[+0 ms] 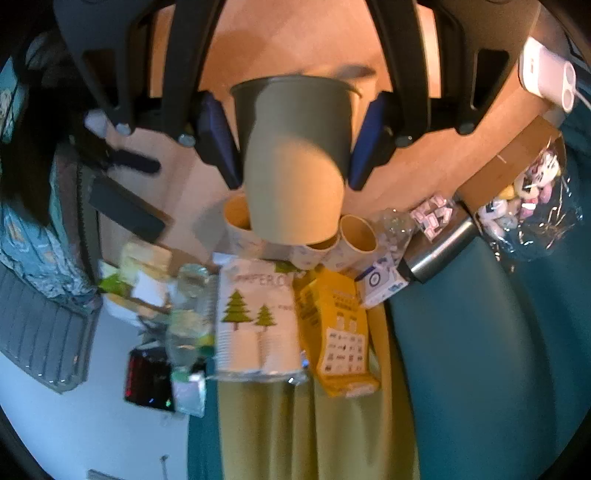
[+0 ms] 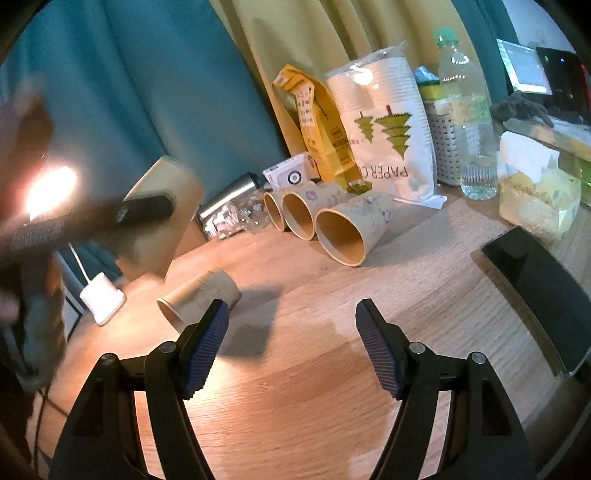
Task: Flip cup upside down
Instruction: 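Lift the cup mouth-down with the left gripper while the right gripper grasps its base, then open the left gripper and pull it away from the cup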
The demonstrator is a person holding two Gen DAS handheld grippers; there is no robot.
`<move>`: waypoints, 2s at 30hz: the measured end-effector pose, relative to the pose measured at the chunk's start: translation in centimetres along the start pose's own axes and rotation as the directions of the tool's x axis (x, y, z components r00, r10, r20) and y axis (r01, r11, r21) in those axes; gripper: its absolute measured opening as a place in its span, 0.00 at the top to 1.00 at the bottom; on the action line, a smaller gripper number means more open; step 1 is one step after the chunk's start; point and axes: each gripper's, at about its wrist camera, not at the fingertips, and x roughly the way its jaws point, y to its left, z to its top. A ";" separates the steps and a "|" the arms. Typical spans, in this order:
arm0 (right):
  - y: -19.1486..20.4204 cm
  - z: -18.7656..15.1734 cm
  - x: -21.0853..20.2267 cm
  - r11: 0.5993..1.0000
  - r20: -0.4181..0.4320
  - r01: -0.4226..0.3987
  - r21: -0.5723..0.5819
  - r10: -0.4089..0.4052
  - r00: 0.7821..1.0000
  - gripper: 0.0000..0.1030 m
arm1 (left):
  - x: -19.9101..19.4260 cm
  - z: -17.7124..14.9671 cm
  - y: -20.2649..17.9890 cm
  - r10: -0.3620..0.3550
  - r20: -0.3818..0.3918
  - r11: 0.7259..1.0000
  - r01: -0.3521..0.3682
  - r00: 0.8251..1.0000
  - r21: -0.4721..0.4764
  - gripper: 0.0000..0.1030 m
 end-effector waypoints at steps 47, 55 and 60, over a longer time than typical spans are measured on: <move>8.0 -1.6 -2.9 0.873 -0.131 -0.480 0.089 0.488 0.863 0.44 | -8.6 -16.2 -6.2 0.048 0.367 0.997 -0.064 0.929 0.032 0.12; 8.7 0.3 -2.9 0.919 -0.063 -0.393 -0.023 0.391 0.918 0.44 | -8.4 -16.7 -5.9 0.059 0.339 0.997 -0.071 0.939 0.023 0.12; 8.3 1.1 -3.3 0.946 0.025 -0.311 -0.095 0.315 0.949 0.44 | -8.1 -17.1 -5.0 0.090 0.308 0.995 -0.095 0.947 0.002 0.12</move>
